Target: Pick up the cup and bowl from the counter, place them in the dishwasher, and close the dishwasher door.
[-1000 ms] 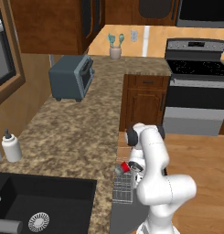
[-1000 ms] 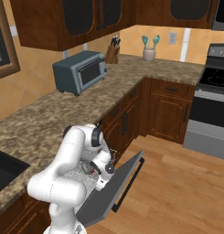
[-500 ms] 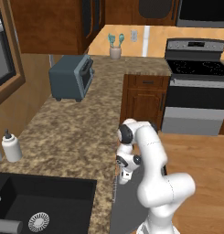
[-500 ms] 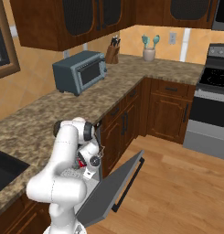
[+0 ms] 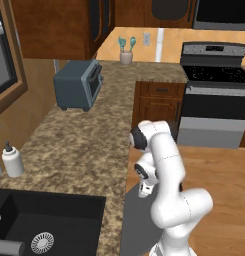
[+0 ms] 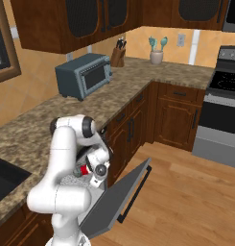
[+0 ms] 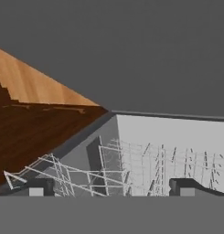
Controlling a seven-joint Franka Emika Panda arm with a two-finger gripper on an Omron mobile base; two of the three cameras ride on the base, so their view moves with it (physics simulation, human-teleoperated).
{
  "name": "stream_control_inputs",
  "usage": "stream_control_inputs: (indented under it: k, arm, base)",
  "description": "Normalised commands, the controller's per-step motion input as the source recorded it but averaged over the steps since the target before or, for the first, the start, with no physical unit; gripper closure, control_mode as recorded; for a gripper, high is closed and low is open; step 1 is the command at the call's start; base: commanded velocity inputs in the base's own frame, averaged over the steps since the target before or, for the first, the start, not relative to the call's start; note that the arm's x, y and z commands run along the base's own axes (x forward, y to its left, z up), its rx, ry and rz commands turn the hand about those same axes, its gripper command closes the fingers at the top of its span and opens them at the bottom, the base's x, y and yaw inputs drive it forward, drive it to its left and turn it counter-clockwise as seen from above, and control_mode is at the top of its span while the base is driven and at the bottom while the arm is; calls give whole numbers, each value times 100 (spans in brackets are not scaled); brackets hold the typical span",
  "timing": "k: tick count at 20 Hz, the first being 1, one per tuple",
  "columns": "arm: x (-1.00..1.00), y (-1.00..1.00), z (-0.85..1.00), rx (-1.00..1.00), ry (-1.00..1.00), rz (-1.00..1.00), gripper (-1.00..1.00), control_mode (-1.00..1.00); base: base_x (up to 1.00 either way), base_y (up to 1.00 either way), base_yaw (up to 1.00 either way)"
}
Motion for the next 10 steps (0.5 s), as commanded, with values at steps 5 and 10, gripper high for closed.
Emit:
stream_control_inputs:
  k: [5, 10]
  arm:
    - [-16, -60, 100, 3, -2, -5, -100, -100]
    - [-38, -51, 100, 1, -3, 0, -100, -100]
  base:
    - [0, 0, 0]
    - [0, 0, 0]
